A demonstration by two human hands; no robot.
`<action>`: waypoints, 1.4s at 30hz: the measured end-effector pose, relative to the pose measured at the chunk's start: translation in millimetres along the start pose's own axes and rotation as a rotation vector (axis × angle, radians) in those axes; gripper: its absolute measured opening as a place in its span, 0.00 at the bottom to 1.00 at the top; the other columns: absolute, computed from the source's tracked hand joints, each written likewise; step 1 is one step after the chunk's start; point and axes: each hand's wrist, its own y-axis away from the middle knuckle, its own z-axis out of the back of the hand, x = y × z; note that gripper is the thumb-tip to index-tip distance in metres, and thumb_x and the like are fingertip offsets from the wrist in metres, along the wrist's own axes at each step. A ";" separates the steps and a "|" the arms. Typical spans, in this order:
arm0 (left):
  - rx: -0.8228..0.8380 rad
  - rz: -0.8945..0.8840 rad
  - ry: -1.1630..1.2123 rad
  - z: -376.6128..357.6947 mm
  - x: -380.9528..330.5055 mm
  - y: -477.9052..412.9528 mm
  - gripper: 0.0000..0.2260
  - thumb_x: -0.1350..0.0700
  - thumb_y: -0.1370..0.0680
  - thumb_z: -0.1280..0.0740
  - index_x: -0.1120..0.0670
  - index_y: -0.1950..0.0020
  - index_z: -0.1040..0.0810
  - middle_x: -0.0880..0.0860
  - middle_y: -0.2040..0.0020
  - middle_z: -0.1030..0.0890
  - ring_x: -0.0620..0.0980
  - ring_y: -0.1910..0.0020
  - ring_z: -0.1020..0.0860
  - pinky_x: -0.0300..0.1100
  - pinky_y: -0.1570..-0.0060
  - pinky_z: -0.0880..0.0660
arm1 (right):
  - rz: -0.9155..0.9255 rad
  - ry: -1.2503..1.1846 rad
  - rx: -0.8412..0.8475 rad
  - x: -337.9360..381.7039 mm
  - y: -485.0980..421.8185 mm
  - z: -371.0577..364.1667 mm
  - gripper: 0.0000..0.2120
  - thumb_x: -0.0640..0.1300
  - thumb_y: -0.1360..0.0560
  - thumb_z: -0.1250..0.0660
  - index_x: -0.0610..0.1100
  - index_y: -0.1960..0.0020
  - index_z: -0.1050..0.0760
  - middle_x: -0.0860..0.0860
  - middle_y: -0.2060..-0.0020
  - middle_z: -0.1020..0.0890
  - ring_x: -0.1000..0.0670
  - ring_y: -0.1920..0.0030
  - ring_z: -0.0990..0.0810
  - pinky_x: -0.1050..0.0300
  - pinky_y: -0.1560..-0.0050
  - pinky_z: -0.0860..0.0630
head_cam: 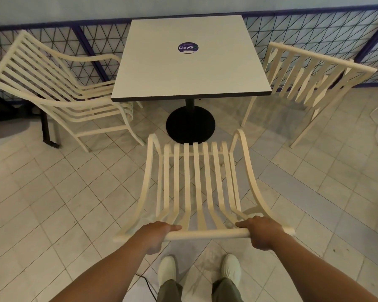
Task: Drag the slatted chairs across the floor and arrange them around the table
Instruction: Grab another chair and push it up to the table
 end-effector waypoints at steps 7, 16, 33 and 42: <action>-0.007 0.010 0.017 -2.6 5.6 0.1 0.41 0.69 0.22 0.36 0.31 0.22 0.43 0.50 0.38 0.23 0.53 0.45 0.21 0.46 0.45 0.22 | 0.006 0.013 0.002 3.8 0.1 -2.9 0.31 0.41 0.23 0.32 0.63 0.25 0.34 0.53 0.36 0.22 0.48 0.41 0.21 0.49 0.39 0.23; -0.005 0.016 -0.009 7.5 17.4 -1.1 0.42 0.70 0.22 0.35 0.30 0.22 0.43 0.51 0.38 0.23 0.53 0.47 0.20 0.45 0.50 0.22 | 0.041 0.037 0.006 12.4 -8.0 1.0 0.31 0.41 0.23 0.32 0.60 0.24 0.35 0.51 0.36 0.23 0.47 0.40 0.22 0.50 0.38 0.24; -0.060 -0.022 0.056 4.4 20.1 0.2 0.27 0.35 0.23 0.36 0.33 0.24 0.35 0.46 0.35 0.22 0.49 0.42 0.22 0.47 0.42 0.24 | 0.091 -0.057 0.049 14.2 -4.3 6.3 0.23 0.53 0.23 0.35 0.56 0.28 0.29 0.52 0.39 0.20 0.49 0.43 0.20 0.50 0.39 0.23; -0.047 -0.005 0.069 2.7 21.1 -0.4 0.30 0.28 0.25 0.39 0.35 0.25 0.34 0.46 0.36 0.21 0.50 0.42 0.22 0.47 0.43 0.24 | 0.075 -0.090 0.046 15.9 -1.6 6.2 0.23 0.64 0.25 0.35 0.57 0.33 0.25 0.54 0.43 0.18 0.51 0.47 0.19 0.51 0.42 0.22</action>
